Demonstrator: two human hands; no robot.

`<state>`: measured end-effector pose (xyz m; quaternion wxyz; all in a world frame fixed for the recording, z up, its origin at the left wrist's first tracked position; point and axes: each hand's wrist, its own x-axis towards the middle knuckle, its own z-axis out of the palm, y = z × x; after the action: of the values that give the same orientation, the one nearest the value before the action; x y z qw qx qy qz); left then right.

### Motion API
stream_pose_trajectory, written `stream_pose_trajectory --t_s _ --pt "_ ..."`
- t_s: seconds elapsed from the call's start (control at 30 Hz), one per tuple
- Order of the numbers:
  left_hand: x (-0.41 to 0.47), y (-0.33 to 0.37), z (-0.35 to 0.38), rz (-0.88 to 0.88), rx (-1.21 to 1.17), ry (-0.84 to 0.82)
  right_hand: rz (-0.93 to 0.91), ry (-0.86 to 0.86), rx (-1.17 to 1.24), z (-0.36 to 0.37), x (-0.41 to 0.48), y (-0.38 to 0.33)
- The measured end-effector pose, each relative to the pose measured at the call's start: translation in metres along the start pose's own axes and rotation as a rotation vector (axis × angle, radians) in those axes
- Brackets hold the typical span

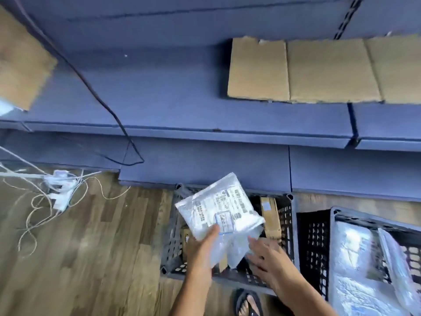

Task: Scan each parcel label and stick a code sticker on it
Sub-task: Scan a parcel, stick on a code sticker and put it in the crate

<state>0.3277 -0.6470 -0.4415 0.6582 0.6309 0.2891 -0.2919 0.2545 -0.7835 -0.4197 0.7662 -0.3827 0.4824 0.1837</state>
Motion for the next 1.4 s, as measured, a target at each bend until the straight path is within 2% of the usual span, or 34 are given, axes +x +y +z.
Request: stream_pose_trajectory --t_s 0.17,0.23,0.37,0.53,0.77,0.93,1.2,1.4 --pt "-0.088 0.042 0.022 0.005 -0.235 -0.439 -0.288 -0.141 0.217 0.039 -0.067 -0.057" --pt "-0.116 0.056 0.028 0.039 -0.231 -0.494 -0.389 -0.176 0.237 0.043 -0.093 -0.074" --pt "-0.162 0.097 0.018 0.121 -0.108 -0.383 -0.519 -0.238 0.144 0.043 -0.158 -0.105" --pt "-0.227 0.146 -0.011 0.181 -0.151 -0.312 -0.688 -0.281 0.045 0.049 -0.247 -0.152" --pt "-0.257 0.245 -0.063 0.336 -0.166 -0.129 -0.859 -0.348 -0.055 0.086 -0.34 -0.217" --pt "-0.239 0.321 -0.087 0.473 -0.086 -0.131 -0.949 -0.355 -0.085 0.143 -0.35 -0.256" --pt "-0.185 0.425 -0.127 0.514 0.124 -0.264 -1.005 -0.349 -0.034 0.256 -0.324 -0.293" --pt "-0.159 0.478 -0.126 0.546 0.183 -0.308 -1.042 -0.284 -0.02 0.293 -0.318 -0.315"
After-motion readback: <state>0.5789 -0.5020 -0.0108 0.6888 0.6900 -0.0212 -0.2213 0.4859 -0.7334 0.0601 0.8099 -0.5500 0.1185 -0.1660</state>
